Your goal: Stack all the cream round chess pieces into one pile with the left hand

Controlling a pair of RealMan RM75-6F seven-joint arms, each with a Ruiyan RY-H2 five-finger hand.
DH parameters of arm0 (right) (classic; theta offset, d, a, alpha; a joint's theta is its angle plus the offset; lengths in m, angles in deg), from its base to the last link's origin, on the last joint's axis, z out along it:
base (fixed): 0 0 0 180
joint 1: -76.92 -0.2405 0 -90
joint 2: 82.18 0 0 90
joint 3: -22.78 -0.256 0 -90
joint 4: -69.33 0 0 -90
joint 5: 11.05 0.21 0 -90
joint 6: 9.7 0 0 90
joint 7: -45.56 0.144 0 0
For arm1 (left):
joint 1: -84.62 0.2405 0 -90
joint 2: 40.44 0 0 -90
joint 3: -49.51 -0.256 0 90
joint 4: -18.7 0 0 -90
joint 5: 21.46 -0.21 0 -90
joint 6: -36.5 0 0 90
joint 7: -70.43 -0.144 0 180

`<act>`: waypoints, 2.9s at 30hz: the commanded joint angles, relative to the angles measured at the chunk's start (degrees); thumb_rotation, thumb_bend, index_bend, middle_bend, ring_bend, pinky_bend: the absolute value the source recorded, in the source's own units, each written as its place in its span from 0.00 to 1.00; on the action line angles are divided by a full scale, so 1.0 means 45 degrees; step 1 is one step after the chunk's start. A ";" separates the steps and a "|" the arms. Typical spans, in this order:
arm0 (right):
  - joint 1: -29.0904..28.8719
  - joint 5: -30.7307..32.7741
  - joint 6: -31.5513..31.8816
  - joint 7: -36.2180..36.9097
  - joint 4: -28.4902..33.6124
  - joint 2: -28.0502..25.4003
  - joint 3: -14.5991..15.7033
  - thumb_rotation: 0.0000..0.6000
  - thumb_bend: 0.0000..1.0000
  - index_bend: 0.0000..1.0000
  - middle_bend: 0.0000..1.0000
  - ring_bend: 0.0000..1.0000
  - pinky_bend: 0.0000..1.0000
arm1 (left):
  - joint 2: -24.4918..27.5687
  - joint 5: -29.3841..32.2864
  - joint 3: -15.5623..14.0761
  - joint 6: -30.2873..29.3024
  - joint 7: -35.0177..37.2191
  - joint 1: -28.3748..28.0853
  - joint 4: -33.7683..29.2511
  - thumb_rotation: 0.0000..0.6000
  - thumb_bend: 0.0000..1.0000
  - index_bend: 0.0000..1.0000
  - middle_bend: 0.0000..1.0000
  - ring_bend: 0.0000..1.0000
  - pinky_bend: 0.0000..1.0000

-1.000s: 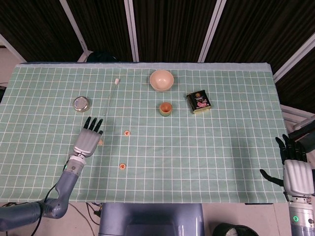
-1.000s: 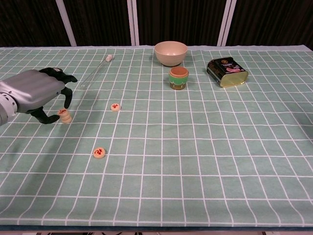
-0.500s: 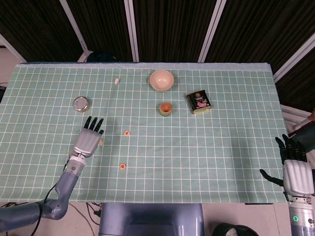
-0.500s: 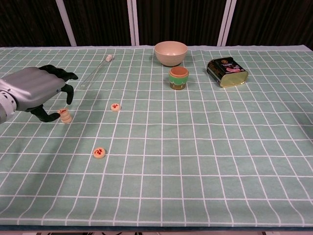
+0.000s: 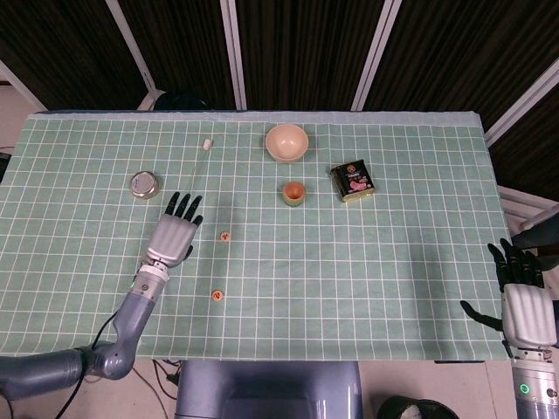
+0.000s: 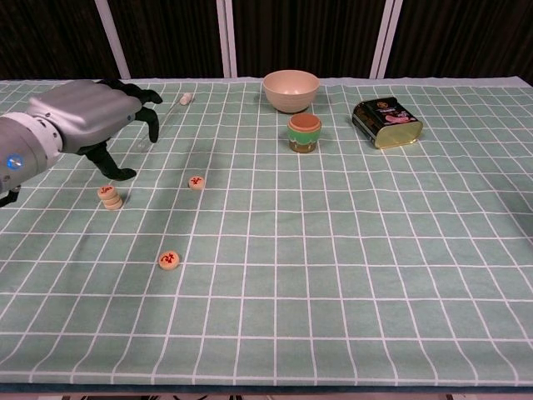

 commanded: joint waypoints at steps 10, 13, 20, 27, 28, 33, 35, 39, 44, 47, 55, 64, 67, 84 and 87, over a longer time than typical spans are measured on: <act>-0.0042 0.0240 -0.0200 0.0261 -0.0001 -0.0064 -0.0080 1.00 0.23 0.09 0.01 0.00 0.00 | -0.1389 0.3046 0.1006 0.1012 -0.1170 -0.1583 0.0751 1.00 0.19 0.35 0.04 0.00 0.00; -0.0041 0.0269 -0.0226 0.0329 0.0017 -0.0087 -0.0085 1.00 0.23 0.09 0.01 0.00 0.00 | -0.1659 0.3213 0.0941 0.1066 -0.1134 -0.1788 0.1162 1.00 0.19 0.37 0.04 0.00 0.00; -0.0036 0.0323 -0.0259 0.0417 0.0060 -0.0113 -0.0092 1.00 0.23 0.09 0.01 0.00 0.00 | -0.2292 0.3488 0.0875 0.1062 -0.1097 -0.2192 0.2067 1.00 0.24 0.39 0.04 0.00 0.00; -0.0034 0.0357 -0.0274 0.0427 0.0083 -0.0129 -0.0097 1.00 0.23 0.09 0.01 0.00 0.00 | -0.2744 0.3625 0.0810 0.1025 -0.1105 -0.2495 0.2688 1.00 0.25 0.41 0.04 0.00 0.00; -0.0036 0.0360 -0.0274 0.0423 0.0086 -0.0130 -0.0100 1.00 0.23 0.09 0.01 0.00 0.00 | -0.2796 0.3664 0.0802 0.1024 -0.1108 -0.2523 0.2765 1.00 0.25 0.41 0.04 0.00 0.00; -0.0036 0.0381 -0.0276 0.0416 0.0090 -0.0132 -0.0105 1.00 0.23 0.09 0.01 0.00 0.00 | -0.3033 0.3881 0.0837 0.1114 -0.1016 -0.2656 0.3159 1.00 0.25 0.43 0.04 0.00 0.00; -0.0036 0.0401 -0.0279 0.0413 0.0095 -0.0135 -0.0113 1.00 0.23 0.09 0.01 0.00 0.00 | -0.3124 0.3932 0.0793 0.1153 -0.1025 -0.2701 0.3314 1.00 0.25 0.43 0.04 0.00 0.00; -0.0037 0.0429 -0.0279 0.0395 0.0105 -0.0133 -0.0125 1.00 0.23 0.09 0.01 0.00 0.00 | -0.3278 0.3933 0.0690 0.1220 -0.0975 -0.2752 0.3587 1.00 0.26 0.44 0.04 0.00 0.00; -0.0037 0.0436 -0.0273 0.0394 0.0105 -0.0132 -0.0128 1.00 0.23 0.09 0.01 0.00 0.00 | -0.3400 0.3848 0.0603 0.1229 -0.0878 -0.2781 0.3808 1.00 0.28 0.45 0.04 0.00 0.00; -0.0041 0.0459 -0.0302 0.0391 0.0109 -0.0138 -0.0124 1.00 0.23 0.09 0.01 0.00 0.00 | -0.3420 0.3817 0.0556 0.1229 -0.0859 -0.2786 0.3857 1.00 0.30 0.46 0.04 0.00 0.00; -0.0041 0.0516 -0.0320 0.0347 0.0147 -0.0148 -0.0134 1.00 0.23 0.09 0.01 0.00 0.00 | -0.3483 0.3724 0.0461 0.1224 -0.0845 -0.2814 0.3875 1.00 0.32 0.48 0.04 0.00 0.00; -0.0043 0.0498 -0.0308 0.0352 0.0130 -0.0148 -0.0132 1.00 0.23 0.09 0.01 0.00 0.00 | -0.3261 0.3513 0.0407 0.1000 -0.0780 -0.2737 0.3452 1.00 0.33 0.49 0.05 0.00 0.00; -0.0039 0.0495 -0.0303 0.0370 0.0122 -0.0153 -0.0130 1.00 0.23 0.09 0.01 0.00 0.00 | -0.2865 0.3299 0.0355 0.0738 -0.0730 -0.2601 0.2881 1.00 0.33 0.49 0.05 0.00 0.00; -0.0012 0.0443 -0.0209 0.0194 0.0166 -0.0106 -0.0100 1.00 0.23 0.09 0.01 0.00 0.00 | 0.1719 0.0985 -0.1190 -0.0369 0.1590 -0.0281 -0.1439 1.00 0.32 0.49 0.05 0.00 0.00; -0.0013 0.0455 -0.0211 0.0179 0.0172 -0.0102 -0.0104 1.00 0.23 0.09 0.01 0.00 0.00 | 0.2071 0.0350 -0.1635 -0.0304 0.2211 0.0091 -0.1379 1.00 0.32 0.49 0.05 0.00 0.00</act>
